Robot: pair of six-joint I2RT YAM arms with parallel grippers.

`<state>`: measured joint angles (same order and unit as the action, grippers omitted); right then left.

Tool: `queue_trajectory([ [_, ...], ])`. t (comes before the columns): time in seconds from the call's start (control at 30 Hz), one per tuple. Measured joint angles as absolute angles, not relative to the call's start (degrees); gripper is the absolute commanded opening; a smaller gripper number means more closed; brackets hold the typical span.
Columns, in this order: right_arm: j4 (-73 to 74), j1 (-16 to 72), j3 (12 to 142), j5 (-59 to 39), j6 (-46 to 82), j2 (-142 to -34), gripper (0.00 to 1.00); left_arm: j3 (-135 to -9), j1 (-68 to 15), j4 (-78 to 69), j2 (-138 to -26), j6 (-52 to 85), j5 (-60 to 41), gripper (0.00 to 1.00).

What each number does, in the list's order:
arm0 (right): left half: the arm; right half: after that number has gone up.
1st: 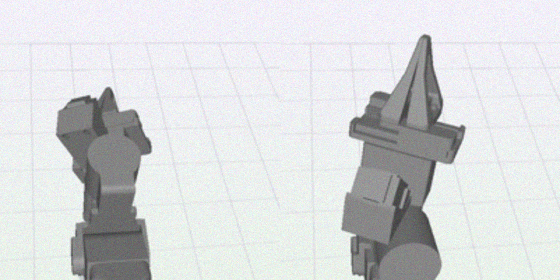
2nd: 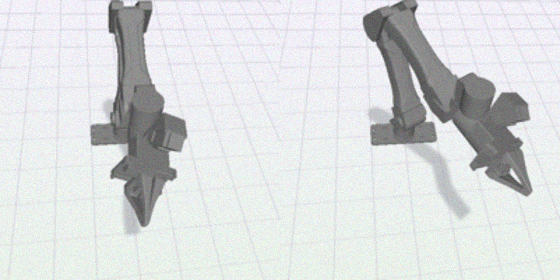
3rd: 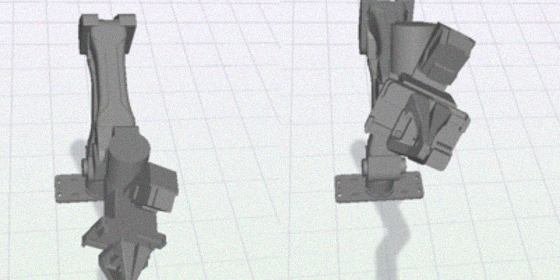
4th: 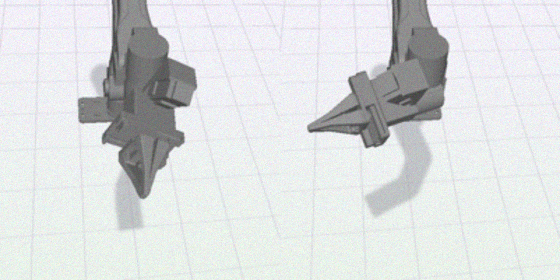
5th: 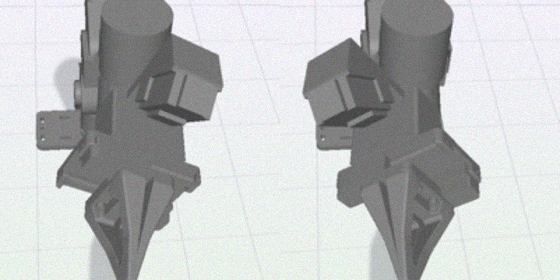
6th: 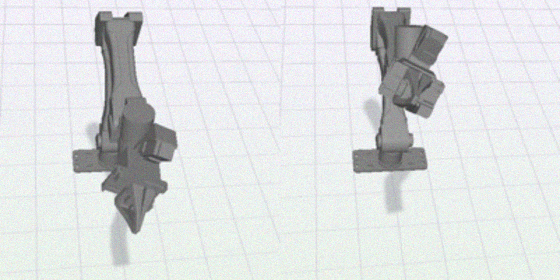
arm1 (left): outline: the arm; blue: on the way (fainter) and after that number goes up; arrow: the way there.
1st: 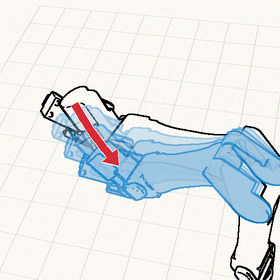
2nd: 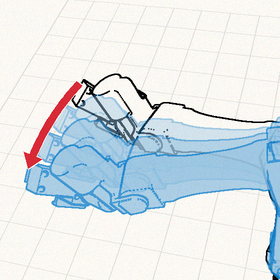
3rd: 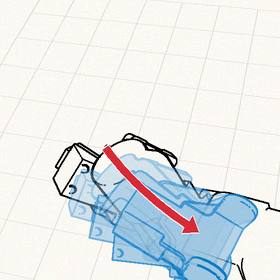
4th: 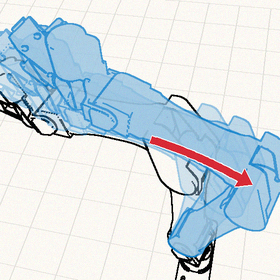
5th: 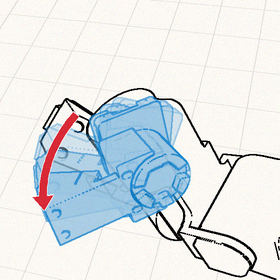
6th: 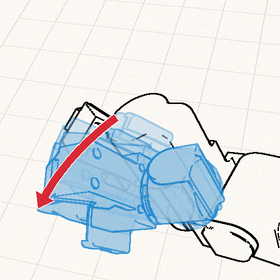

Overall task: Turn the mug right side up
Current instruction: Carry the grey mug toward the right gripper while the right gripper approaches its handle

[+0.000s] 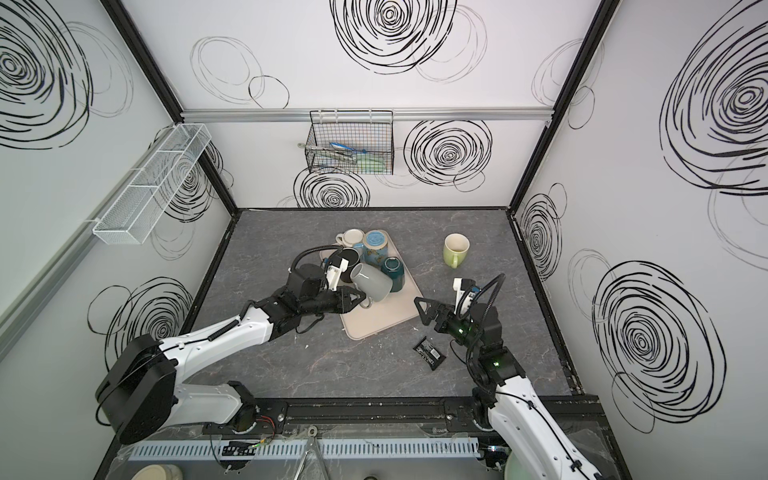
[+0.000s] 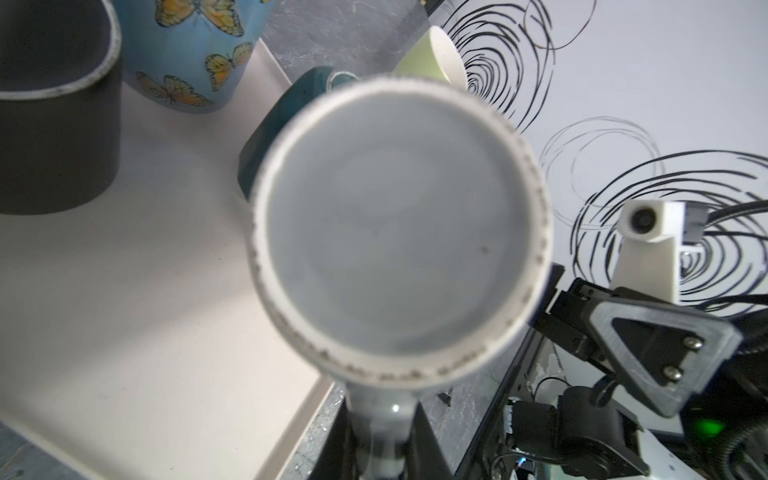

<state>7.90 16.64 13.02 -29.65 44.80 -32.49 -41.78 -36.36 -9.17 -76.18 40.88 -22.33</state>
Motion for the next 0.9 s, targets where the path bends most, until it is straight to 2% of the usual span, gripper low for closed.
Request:
queue_trajectory([
  [0.9, 16.3, 22.0, 13.0, -28.8, 47.7, -34.4, 1.0, -38.1, -36.5, -26.4, -76.4, 53.7, -26.0, 0.0],
])
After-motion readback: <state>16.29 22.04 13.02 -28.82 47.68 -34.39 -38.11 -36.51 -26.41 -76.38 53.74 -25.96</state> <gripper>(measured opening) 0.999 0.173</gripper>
